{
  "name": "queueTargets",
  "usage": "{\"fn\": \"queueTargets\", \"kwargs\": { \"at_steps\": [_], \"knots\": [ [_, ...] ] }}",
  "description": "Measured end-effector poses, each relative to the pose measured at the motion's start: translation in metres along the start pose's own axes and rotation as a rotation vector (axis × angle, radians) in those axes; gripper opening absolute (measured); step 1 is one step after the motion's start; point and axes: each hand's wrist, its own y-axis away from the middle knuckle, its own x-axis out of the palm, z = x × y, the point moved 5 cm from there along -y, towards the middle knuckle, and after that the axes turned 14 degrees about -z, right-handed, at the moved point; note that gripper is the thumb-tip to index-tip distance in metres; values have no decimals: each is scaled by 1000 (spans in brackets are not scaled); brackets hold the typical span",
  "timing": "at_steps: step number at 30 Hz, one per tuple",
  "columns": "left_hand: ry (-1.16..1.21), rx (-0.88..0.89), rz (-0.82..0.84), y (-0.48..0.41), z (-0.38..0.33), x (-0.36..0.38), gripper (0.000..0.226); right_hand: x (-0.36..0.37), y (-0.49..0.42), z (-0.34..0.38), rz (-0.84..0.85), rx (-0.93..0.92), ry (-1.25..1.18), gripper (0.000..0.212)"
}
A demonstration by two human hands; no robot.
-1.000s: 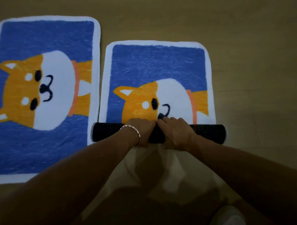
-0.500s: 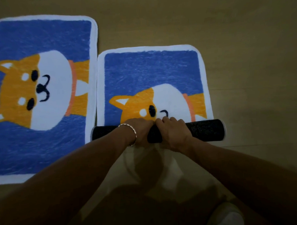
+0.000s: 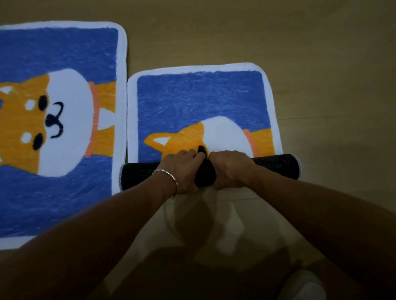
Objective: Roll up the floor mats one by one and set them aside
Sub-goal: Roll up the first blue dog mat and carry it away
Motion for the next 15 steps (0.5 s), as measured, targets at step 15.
{"fn": "queueTargets", "kwargs": {
  "at_steps": [15],
  "knots": [
    [-47, -52, -29, 1, -5, -1, 57, -3, 4, 2, 15, -27, 38, 69]
  ]
}}
